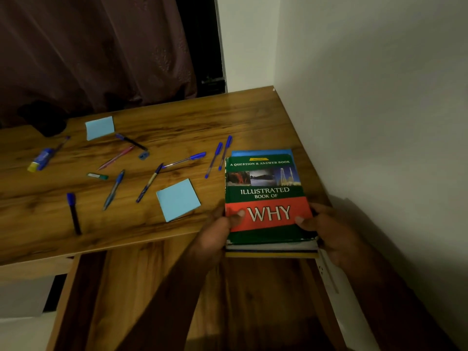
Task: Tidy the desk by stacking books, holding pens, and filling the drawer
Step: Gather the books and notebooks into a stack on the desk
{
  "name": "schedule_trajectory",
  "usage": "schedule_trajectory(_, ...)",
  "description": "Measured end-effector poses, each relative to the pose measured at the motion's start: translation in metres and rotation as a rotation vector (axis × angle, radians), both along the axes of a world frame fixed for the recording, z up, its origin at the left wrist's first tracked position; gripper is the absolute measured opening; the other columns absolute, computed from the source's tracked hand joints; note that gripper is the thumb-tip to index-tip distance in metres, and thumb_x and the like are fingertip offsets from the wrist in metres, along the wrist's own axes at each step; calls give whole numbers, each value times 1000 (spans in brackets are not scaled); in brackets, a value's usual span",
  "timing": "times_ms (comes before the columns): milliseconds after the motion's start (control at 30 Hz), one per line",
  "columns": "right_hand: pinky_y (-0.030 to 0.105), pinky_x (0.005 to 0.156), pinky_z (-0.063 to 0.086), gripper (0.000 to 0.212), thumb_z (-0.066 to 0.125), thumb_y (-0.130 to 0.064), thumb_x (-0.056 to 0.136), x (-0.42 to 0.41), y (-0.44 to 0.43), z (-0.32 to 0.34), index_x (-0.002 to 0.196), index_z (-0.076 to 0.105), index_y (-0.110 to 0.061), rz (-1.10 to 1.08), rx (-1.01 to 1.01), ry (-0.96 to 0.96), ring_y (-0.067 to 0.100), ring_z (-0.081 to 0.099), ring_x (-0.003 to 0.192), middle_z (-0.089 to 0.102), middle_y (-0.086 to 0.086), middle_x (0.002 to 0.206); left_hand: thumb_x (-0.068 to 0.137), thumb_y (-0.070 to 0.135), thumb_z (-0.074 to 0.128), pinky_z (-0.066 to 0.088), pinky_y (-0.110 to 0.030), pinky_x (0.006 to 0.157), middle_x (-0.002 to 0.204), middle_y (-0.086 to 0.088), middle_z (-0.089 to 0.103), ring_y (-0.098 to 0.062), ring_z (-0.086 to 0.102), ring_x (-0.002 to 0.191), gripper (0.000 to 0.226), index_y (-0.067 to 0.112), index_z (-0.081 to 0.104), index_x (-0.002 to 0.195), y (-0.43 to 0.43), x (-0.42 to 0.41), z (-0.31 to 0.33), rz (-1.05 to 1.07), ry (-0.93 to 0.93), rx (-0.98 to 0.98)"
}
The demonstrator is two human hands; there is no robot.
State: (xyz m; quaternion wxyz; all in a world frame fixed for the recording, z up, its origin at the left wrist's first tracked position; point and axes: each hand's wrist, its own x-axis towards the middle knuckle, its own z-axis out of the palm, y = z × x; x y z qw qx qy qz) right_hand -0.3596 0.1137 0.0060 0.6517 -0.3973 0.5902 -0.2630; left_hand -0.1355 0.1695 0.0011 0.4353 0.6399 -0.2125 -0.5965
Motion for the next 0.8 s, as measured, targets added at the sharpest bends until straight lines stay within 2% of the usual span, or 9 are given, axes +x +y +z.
schedule_trajectory(133,32,70,47,39,70,-4,85,-3,42,-3,114,59,-28,-11,16,-47,22,65,96,69,2,108,88,16,71,55,-53,95,116,-8,73,-31,69,107,38,20,63,125,39,3,-10,-16,11,-39)
schedule_trajectory(233,40,83,54,55,73,3,79,-2,71,-6,126,57,-22,-38,21,-52,29,64,107,68,8,119,82,19,76,52,-56,97,119,-8,72,-32,68,111,47,19,61,126,70,8,-16,-59,5,-57)
schedule_trajectory(333,47,89,56,52,71,12,76,-1,104,-3,110,63,-26,-63,-6,-52,30,67,104,73,9,111,83,13,76,52,-56,97,117,-8,72,-32,68,109,45,16,60,125,104,12,-16,-75,-1,-59)
schedule_trajectory(400,49,89,58,51,71,12,76,0,131,-1,110,65,-25,-49,-5,-26,29,70,101,75,8,107,84,7,73,54,-56,94,115,-8,73,-33,69,108,43,16,61,124,131,12,-16,-66,29,-55)
schedule_trajectory(500,37,71,59,46,70,7,81,3,167,5,115,63,-22,-1,11,23,23,71,94,76,5,105,84,2,71,54,-61,88,112,-10,74,-36,69,105,39,19,64,118,166,12,-21,-6,168,26)
schedule_trajectory(567,30,64,55,42,70,4,83,4,187,7,114,64,-23,28,23,72,19,70,92,76,3,103,81,8,74,52,-64,91,114,-9,74,-36,67,108,39,24,66,116,184,16,-24,-54,151,84)
schedule_trajectory(700,40,75,56,32,71,2,83,3,210,3,104,70,-22,53,57,138,22,69,93,77,3,97,78,17,78,50,-61,97,118,-7,72,-33,65,113,43,23,65,119,201,24,-20,-167,118,154)
schedule_trajectory(800,35,71,54,28,72,0,83,4,215,1,99,70,-22,61,78,165,22,69,93,75,6,102,83,15,74,48,-59,100,119,-8,70,-32,63,113,40,20,62,121,202,24,-16,-188,94,182)
